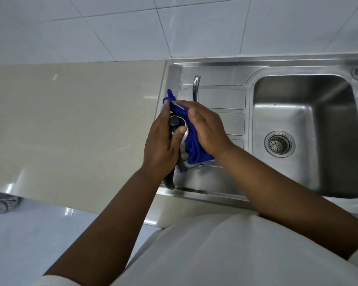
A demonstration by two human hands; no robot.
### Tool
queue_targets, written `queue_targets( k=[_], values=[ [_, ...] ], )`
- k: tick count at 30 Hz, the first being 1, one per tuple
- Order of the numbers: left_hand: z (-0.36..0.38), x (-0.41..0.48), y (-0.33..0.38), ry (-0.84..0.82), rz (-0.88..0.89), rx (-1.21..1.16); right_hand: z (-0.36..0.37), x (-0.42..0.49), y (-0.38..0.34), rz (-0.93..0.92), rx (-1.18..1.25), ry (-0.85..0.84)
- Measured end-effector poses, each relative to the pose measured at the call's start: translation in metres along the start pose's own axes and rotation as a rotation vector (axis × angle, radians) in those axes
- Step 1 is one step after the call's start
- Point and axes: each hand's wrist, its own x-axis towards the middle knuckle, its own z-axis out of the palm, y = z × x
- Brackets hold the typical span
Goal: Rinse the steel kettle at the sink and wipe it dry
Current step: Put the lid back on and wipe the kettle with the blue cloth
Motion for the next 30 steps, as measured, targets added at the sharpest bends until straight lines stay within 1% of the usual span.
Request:
queue_targets(
  k=[2, 4, 6, 9, 10, 12, 14, 16, 17, 19, 21, 23, 27, 30],
  values=[
    [0.0, -0.001, -0.003, -0.018, -0.019, 0.031, -0.011, 0.006, 0.002, 0.163, 0.123, -0.069],
    [0.0, 0.001, -0.004, -0.039, -0.027, 0.029, -0.017, 0.01, 0.004, 0.284, 0.234, -0.09],
    [-0.002, 0.002, -0.003, -0.05, -0.014, 0.031, -0.016, 0.01, 0.004, 0.305, 0.243, -0.078],
    [-0.005, 0.008, -0.004, -0.134, 0.019, 0.032, -0.01, 0.0, 0.001, 0.294, 0.245, 0.024],
    [-0.008, 0.011, -0.006, -0.18, 0.039, 0.049, -0.008, -0.007, 0.0, 0.278, 0.237, 0.071],
    [-0.014, 0.018, -0.007, -0.264, 0.054, 0.166, -0.002, -0.023, 0.001, 0.221, 0.199, 0.174],
    [-0.014, 0.019, -0.003, -0.295, -0.006, 0.257, 0.008, -0.039, 0.002, 0.141, 0.143, 0.251],
    [-0.007, 0.014, 0.007, -0.243, -0.114, 0.163, 0.02, -0.051, 0.002, 0.057, 0.045, 0.279],
    [-0.004, 0.01, 0.013, -0.198, -0.139, 0.132, 0.023, -0.055, 0.0, 0.008, -0.008, 0.281],
    [0.0, 0.005, 0.017, -0.127, -0.112, 0.158, 0.021, -0.057, -0.004, -0.12, -0.09, 0.243],
    [-0.001, 0.006, 0.016, -0.117, -0.078, 0.174, 0.013, -0.049, -0.008, -0.192, -0.137, 0.189],
    [-0.002, 0.005, 0.014, -0.117, -0.061, 0.201, 0.004, -0.035, -0.013, -0.119, -0.114, 0.117],
    [0.0, 0.004, 0.015, -0.116, -0.042, 0.242, -0.014, -0.005, -0.02, 0.112, 0.024, -0.066],
    [0.0, 0.004, 0.016, -0.11, -0.037, 0.273, -0.024, 0.007, -0.022, 0.293, 0.121, -0.129]
  ],
)
